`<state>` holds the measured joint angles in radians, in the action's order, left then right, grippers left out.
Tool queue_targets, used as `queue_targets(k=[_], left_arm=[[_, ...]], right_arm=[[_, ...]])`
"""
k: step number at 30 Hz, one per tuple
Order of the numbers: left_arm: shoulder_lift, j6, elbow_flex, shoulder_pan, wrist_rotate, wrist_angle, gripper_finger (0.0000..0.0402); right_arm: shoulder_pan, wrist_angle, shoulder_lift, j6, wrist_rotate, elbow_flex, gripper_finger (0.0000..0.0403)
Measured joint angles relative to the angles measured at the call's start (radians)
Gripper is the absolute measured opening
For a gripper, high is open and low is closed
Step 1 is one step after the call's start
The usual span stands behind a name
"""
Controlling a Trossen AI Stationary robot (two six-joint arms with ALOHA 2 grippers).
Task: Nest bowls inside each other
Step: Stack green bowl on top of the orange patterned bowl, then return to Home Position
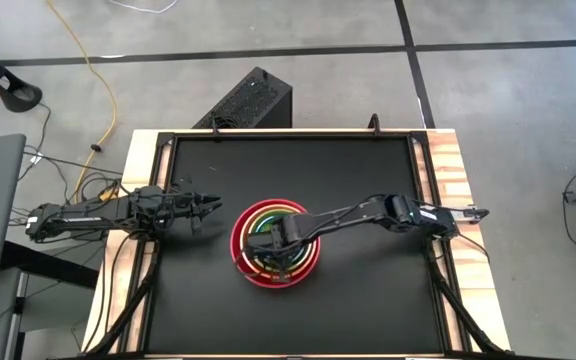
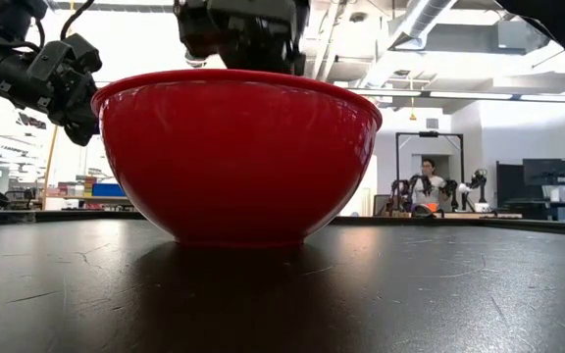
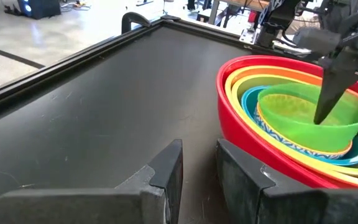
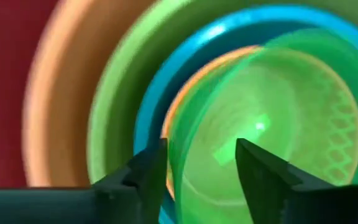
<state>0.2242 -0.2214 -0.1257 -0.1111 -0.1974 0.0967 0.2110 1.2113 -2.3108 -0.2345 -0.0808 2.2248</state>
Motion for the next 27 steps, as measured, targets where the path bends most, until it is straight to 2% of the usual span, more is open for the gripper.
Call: queue_targets(k=[7, 16, 20, 27], left_arm=[[0.0, 0.0, 0.0, 0.0, 0.0, 0.0, 0.0087], [0.0, 0.001, 0.0, 0.0, 0.0, 0.005, 0.0087], [0.0, 0.002, 0.0, 0.0, 0.0, 0.005, 0.0087], [0.0, -0.003, 0.0, 0.0, 0.008, 0.008, 0.0087]], right_arm=[[-0.005, 0.053, 0.0, 0.004, 0.004, 0.109, 0.0242], [-0.006, 0.153, 0.104, 0.026, 0.007, 0.115, 0.0244], [-0.007, 0.202, 0.151, 0.083, 0.0, 0.114, 0.0244], [-0.037, 0.308, 0.26, 0.113, -0.143, 0.081, 0.0244]])
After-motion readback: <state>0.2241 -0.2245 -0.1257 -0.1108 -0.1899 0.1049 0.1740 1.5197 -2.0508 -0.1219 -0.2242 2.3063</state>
